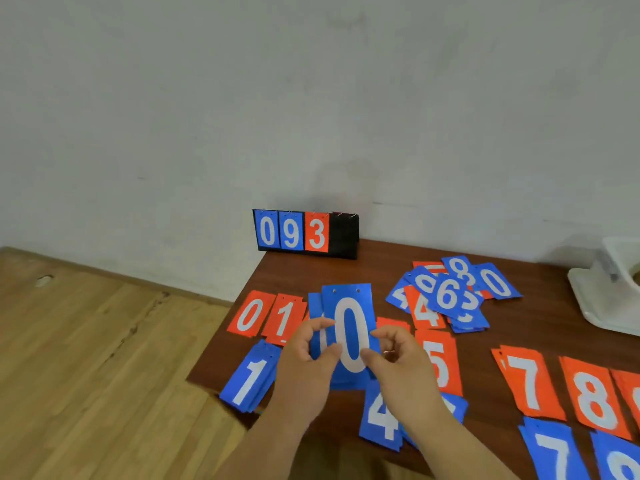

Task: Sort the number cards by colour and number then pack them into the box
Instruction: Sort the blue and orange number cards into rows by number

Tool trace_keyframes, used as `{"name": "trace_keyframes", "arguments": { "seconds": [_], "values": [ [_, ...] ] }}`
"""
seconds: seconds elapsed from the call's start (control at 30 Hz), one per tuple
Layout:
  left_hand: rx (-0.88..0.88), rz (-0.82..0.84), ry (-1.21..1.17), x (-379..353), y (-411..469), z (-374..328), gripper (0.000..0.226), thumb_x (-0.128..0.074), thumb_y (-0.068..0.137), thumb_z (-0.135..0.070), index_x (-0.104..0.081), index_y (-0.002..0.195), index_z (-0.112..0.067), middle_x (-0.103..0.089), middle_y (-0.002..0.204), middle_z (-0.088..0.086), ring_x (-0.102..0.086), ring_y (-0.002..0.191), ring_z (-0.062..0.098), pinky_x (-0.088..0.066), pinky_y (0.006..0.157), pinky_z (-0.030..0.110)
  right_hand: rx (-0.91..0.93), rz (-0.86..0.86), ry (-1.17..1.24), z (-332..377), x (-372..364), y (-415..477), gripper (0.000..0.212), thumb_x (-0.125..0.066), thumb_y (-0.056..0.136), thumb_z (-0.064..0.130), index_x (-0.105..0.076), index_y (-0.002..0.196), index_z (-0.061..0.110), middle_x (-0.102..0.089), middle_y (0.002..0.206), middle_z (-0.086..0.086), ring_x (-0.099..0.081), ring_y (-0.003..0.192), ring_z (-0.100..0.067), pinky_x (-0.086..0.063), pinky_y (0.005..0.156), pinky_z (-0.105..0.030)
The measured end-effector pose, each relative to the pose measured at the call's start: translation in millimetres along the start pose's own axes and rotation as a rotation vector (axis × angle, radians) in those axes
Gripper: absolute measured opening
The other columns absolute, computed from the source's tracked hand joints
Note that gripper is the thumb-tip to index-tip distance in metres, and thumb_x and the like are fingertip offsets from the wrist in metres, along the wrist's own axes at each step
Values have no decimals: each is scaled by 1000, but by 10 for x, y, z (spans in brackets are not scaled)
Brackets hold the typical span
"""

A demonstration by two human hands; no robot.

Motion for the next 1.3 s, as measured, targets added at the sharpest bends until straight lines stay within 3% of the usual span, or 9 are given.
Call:
{"name": "trace_keyframes", "arguments": {
  "seconds": [0.27,0.37,0.47,0.57,0.63,0.7,0.8,1.0,1.3],
  "values": [
    [104,39,61,1274,756,695,34,-62,96,-10,-62,109,-41,-65,113,-19,-66,91,-5,-58,68,20,-45,178,-161,51,-1527,351,14,-74,90,21,-66,94,32,-65,92,9,-62,83,-7,-48,71,-18],
    [180,8,138,1694,1043,1073,36,-59,97,-12,-60,112,-45,-66,116,-14,-69,89,6,-61,65,28,-66,245,-282,-40,-1874,508,11,-71,92,24,-65,95,32,-67,95,11,-62,87,-6,-47,74,-17],
    [249,31,296,1999,1299,1507,37,-55,99,-10,-57,124,-38,-64,120,-8,-66,83,9,-50,54,14,-96,279,-425,-225,-2158,677,13,-70,92,30,-62,102,33,-65,101,11,-59,87,-4,-44,73,-18],
    [280,83,447,2174,1473,1908,42,-53,99,-10,-55,132,-36,-69,108,-2,-62,71,12,-39,52,15,-110,325,-543,-398,-2381,804,20,-67,95,32,-60,114,32,-58,111,11,-56,94,-7,-43,82,-20],
    [296,140,508,2238,1573,2112,45,-53,100,-10,-53,138,-33,-64,103,-8,-58,68,6,-42,58,18,-131,346,-608,-484,-2485,891,24,-65,96,31,-60,120,30,-54,116,11,-53,102,-8,-43,89,-23],
    [315,155,531,2283,1663,2256,47,-52,100,-8,-51,142,-29,-61,116,-8,-58,81,3,-46,70,20,-136,353,-661,-572,-2555,981,25,-65,96,32,-60,120,29,-53,118,9,-52,101,-10,-43,88,-26],
    [307,197,629,2278,1720,2428,48,-52,100,-10,-48,145,-29,-52,142,-5,-55,112,10,-46,85,25,-152,347,-721,-698,-2609,1043,25,-66,94,33,-60,119,29,-54,120,4,-53,100,-14,-46,86,-30],
    [237,276,1024,2184,1678,2538,53,-55,99,-36,-39,150,-39,-35,151,4,-38,137,24,-42,108,38,-168,303,-870,-790,-2639,1036,41,-64,92,38,-55,131,27,-52,128,2,-50,119,-21,-49,97,-38],
    [156,321,1069,2081,1680,2360,58,-48,100,-52,-32,153,-35,-23,164,5,-20,151,26,-29,120,42,-155,289,-956,-658,-2337,989,63,-61,90,55,-44,145,28,-46,145,2,-45,131,-24,-44,107,-42]
  ]
}}
Point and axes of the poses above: each hand's wrist, its own y-axis towards the middle knuckle, its own x-axis out of the back of the hand, z = x × y, the point moved 2 cm from there along y, towards the middle knuckle
